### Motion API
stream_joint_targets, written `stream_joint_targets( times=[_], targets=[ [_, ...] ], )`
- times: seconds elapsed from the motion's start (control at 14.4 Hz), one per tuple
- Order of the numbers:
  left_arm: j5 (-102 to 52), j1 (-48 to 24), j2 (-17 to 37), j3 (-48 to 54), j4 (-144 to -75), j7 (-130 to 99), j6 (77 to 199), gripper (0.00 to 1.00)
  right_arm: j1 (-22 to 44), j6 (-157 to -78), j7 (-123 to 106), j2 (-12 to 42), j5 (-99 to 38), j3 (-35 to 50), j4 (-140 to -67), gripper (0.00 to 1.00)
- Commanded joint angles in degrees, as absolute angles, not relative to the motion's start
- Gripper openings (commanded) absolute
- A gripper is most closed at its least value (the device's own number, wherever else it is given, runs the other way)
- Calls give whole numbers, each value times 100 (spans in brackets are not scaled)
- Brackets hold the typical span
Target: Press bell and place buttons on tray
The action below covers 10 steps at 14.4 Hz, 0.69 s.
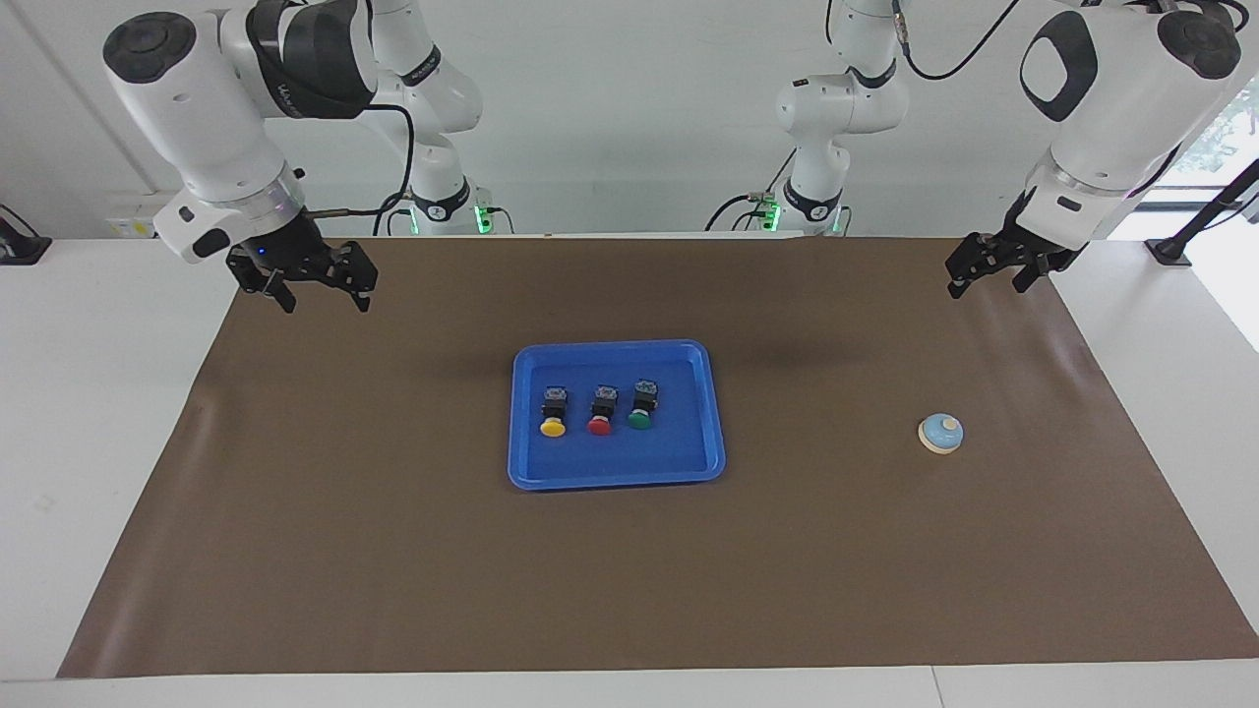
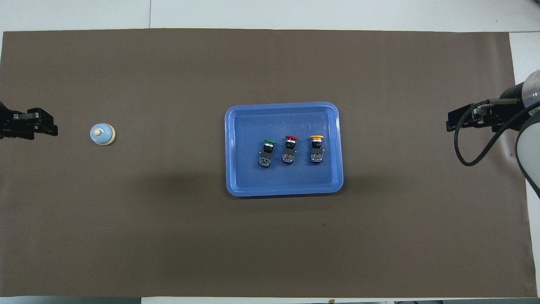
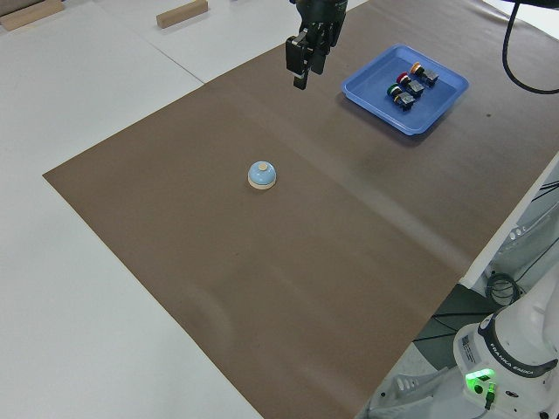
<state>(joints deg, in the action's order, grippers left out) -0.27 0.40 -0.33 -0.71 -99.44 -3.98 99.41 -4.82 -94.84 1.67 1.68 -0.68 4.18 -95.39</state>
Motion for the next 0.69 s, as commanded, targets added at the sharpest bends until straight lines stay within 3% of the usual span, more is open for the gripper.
stream_joint_targets(
  times=[0.0,0.35,0.62],
  targets=[
    [-9,140,357,-53,-10143,-81,10379,0,-580,-9475,62,18,-26,510,-9686,100],
    [-9,184,1352,-62,-10336,0,11731,0,-580,-9457,62,-26,-35,510,-9668,100],
    [-9,281,1485,-62,-10801,44,12436,0,-580,-9457,62,-26,-35,510,-9668,100]
  ],
)
